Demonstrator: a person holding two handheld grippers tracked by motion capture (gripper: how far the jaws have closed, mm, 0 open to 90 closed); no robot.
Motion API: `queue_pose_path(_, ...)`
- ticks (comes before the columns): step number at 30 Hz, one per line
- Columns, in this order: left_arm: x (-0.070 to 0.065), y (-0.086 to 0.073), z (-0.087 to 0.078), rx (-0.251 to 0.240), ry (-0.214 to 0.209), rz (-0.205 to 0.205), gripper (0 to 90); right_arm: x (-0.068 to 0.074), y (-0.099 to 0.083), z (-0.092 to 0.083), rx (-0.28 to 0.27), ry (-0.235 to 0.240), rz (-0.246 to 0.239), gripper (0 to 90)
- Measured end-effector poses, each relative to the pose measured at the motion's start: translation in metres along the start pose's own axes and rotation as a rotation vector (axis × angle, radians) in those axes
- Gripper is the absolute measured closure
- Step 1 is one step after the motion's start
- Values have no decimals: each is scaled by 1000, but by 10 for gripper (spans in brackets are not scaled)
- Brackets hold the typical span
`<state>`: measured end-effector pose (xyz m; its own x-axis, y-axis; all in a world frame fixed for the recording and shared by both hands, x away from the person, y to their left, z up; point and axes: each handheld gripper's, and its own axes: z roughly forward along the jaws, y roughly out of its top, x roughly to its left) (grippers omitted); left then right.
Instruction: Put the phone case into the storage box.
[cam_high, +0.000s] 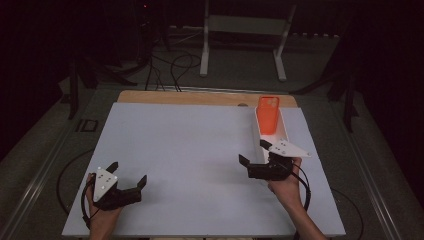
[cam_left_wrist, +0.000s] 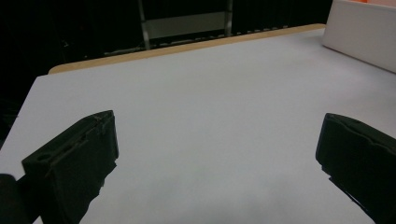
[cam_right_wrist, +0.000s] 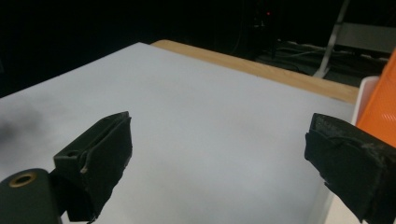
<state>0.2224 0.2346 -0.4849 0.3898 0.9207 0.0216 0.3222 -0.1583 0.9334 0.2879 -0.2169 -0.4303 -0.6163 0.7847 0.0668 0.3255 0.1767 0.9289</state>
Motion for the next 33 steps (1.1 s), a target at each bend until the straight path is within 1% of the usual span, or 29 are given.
queue_pose_path(4, 0, 1, -2, -5, -8, 11, 1, 1, -10, -5, -33, -4, -3, 76)
queue_pose_path(5, 0, 1, -2, -6, -9, 14, 1, 2, -12, -6, -34, -9, -4, 76)
queue_pose_path(7, 0, 1, -2, -10, -7, 14, 1, 4, -15, -8, -41, -12, -20, 76)
queue_pose_path(9, 0, 1, -3, -15, -10, 15, 1, 6, -20, -11, -78, -9, -25, 76)
queue_pose_path(10, 0, 1, -3, -17, -11, 16, 1, 6, -23, -12, -88, -8, -24, 76)
queue_pose_path(16, 0, 2, -4, -25, -27, 22, 1, 3, -38, -14, -104, -11, 2, 76)
queue_pose_path(19, 0, 2, -5, -27, -34, 28, 1, 2, -42, -14, -101, -19, 1, 77)
queue_pose_path(21, 1, 2, -6, -35, -45, 28, 1, 0, -47, -14, -115, -30, -5, 76)
queue_pose_path(25, 1, 2, -7, -42, -54, 27, 1, 0, -48, -15, -125, -25, -4, 77)
queue_pose_path(30, 0, 1, -6, -41, -57, 33, 1, -1, -50, -16, -143, -23, -15, 77)
queue_pose_path(33, 0, 1, -5, -32, -59, 37, 1, -3, -53, -17, -141, -31, -16, 77)
